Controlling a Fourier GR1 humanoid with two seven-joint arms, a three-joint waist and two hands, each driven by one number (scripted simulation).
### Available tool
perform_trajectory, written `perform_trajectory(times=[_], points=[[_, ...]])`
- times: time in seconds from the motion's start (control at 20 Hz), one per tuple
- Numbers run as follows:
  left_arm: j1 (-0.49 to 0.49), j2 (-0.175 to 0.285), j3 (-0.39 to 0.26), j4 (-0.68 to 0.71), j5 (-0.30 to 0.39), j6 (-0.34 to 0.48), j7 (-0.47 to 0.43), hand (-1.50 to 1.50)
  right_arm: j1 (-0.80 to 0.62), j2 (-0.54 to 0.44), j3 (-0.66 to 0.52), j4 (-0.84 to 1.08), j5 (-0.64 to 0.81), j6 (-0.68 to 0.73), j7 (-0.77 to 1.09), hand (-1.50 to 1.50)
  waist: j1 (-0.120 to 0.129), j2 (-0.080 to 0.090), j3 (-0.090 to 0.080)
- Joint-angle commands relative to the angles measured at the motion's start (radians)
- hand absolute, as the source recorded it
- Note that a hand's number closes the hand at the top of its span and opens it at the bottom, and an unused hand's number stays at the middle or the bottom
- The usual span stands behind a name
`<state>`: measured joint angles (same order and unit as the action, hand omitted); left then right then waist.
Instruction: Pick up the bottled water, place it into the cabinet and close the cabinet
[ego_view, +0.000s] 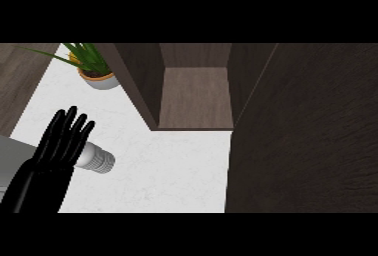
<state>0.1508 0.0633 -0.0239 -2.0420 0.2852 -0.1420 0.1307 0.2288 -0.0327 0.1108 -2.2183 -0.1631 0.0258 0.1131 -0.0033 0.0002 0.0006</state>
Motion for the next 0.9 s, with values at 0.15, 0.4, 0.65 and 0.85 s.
perform_trajectory(times=[0.15,0.4,0.65,0.85], points=[[0.153,0.056,0.082,-0.096,0.202,-0.072,0.123,-1.5,0.146,-0.003,-0.004,-0.046,-0.133,0.066,0.016,-1.5,0.005,-0.002,-0.001],[0.253,0.058,0.168,-0.077,0.268,-0.168,0.051,-1.5,0.19,0.002,0.038,-0.12,-0.108,0.051,0.049,-1.5,0.005,-0.003,-0.001],[0.296,0.047,0.155,-0.187,0.269,-0.142,0.135,-1.5,0.308,-0.014,0.057,-0.142,-0.127,0.101,-0.02,-1.5,0.001,-0.003,0.0],[0.326,0.082,0.259,-0.098,0.324,-0.252,0.068,-1.5,0.337,0.011,0.133,-0.142,-0.044,0.081,-0.058,-1.5,0.003,-0.003,-0.001]])
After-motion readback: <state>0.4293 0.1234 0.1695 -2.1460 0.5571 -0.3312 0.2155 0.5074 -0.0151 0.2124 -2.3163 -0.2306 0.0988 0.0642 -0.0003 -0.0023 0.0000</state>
